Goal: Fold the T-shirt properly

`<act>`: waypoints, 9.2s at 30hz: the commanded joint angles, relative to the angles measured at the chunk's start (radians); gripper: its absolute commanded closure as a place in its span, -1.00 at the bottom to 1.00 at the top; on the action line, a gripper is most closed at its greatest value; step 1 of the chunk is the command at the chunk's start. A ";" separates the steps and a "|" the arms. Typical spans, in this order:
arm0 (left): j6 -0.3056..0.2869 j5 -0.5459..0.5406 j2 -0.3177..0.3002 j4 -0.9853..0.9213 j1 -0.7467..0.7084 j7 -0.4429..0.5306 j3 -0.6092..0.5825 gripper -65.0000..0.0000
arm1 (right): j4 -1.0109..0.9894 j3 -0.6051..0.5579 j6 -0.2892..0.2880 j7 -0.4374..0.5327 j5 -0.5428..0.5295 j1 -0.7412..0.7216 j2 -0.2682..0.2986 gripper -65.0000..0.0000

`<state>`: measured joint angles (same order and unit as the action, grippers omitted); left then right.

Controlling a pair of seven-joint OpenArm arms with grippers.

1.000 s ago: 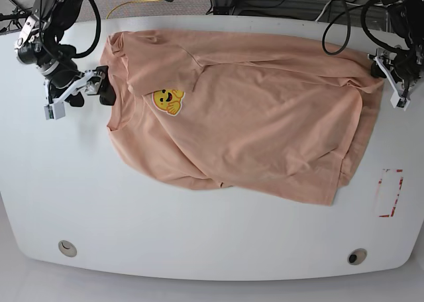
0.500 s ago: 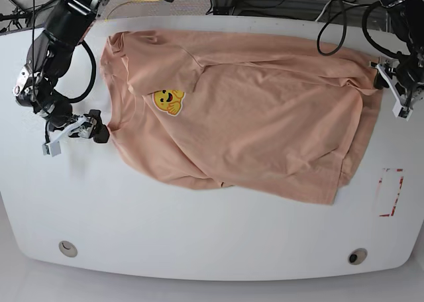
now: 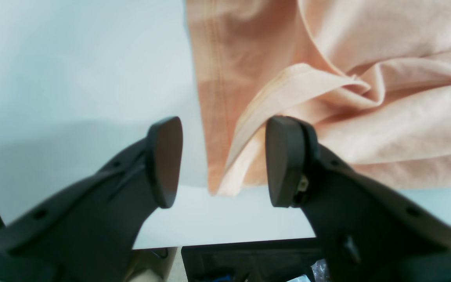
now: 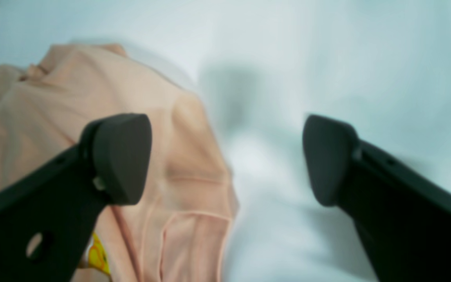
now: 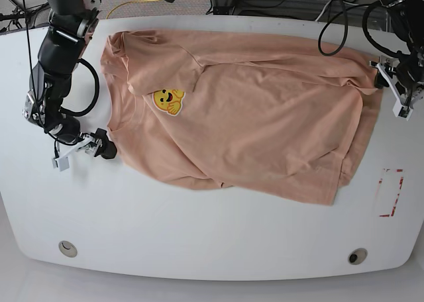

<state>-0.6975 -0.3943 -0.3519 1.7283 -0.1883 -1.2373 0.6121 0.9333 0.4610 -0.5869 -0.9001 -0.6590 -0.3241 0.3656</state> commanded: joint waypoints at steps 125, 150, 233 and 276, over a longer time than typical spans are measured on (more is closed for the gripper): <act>0.092 0.051 0.061 -1.121 0.749 0.580 -0.211 -0.49 | 0.085 -0.144 -0.003 0.014 -0.014 0.013 -0.083 1.00; 0.094 0.051 0.035 -1.019 0.748 0.511 -0.252 1.00 | 0.194 -0.143 0.003 -0.024 -0.012 -0.011 -0.081 1.00; 0.092 -0.233 0.076 0.101 0.230 0.078 0.075 1.00 | 0.758 0.046 -0.052 -0.274 -0.330 0.302 0.089 1.00; 0.092 -0.239 0.009 -0.021 -0.093 0.046 0.102 0.47 | 0.777 0.060 -0.043 -0.267 -0.322 0.661 0.014 1.00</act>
<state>-0.6056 -0.6273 -0.3279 1.6897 -0.2779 -1.1873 0.7101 1.6981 0.5133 -0.6292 -1.1828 -0.9657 0.3420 0.3626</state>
